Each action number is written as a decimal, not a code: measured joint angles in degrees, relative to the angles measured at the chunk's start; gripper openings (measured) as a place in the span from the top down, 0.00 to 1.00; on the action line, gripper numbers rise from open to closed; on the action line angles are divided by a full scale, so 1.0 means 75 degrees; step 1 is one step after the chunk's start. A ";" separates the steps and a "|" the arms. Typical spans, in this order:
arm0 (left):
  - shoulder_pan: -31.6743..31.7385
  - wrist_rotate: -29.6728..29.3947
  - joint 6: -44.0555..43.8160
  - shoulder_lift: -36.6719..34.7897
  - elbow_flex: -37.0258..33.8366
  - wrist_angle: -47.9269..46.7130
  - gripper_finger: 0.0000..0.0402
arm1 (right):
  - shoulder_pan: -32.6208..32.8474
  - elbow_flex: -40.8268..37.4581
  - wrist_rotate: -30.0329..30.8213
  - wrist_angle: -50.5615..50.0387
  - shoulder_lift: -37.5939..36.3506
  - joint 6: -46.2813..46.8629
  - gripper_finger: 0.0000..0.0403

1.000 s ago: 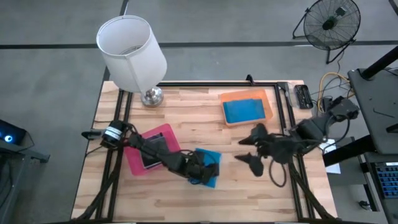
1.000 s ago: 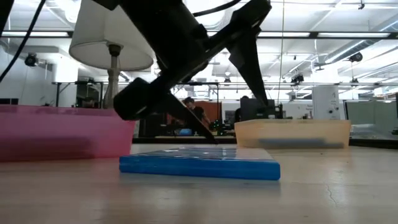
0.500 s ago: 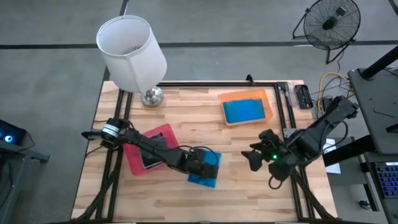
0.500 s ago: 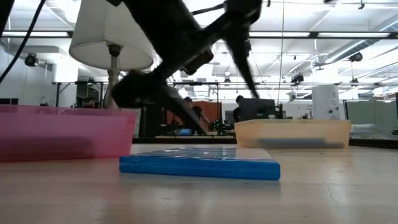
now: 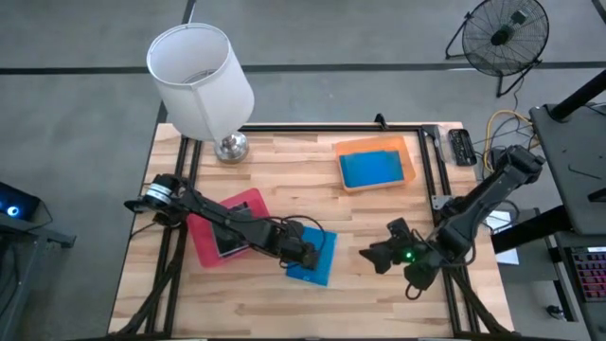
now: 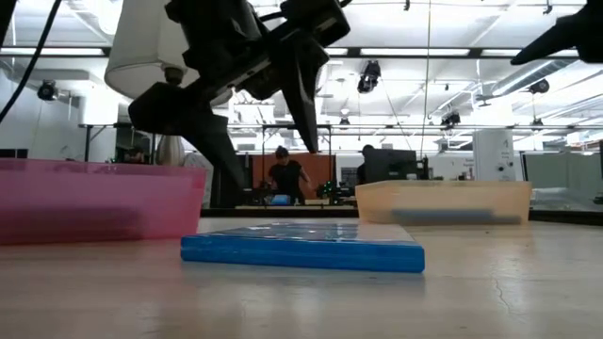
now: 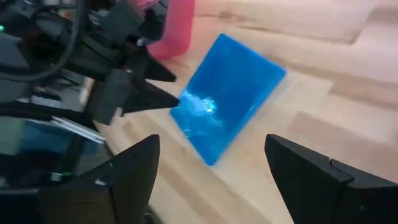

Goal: Pick & place jewel cases by type
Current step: Put the blue CD case into the pink bin

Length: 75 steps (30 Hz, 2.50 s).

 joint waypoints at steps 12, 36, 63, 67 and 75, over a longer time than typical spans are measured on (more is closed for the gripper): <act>0.0063 -0.0166 0.0320 -0.0029 0.0000 -0.0136 0.24 | -0.0006 -0.0275 0.0283 0.1499 0.0874 0.2303 0.30; 0.0355 0.0554 0.1748 -0.0032 -0.0531 0.0058 0.24 | -0.0673 0.1229 -0.0058 0.1924 0.4013 0.4160 0.35; 0.0269 0.0547 -0.0721 -0.0530 -0.0790 -0.0518 0.88 | -0.0793 0.1418 -0.1002 0.1833 0.4191 0.2046 0.38; 0.0227 0.0416 -0.0848 -0.0527 -0.0790 -0.0523 0.99 | -0.0793 0.1385 -0.1092 0.1842 0.4191 0.1702 0.39; 0.0232 -0.0263 -0.1353 -0.0522 -0.0814 -0.0538 1.00 | -0.0793 0.1372 -0.1131 0.1845 0.4197 0.1443 0.39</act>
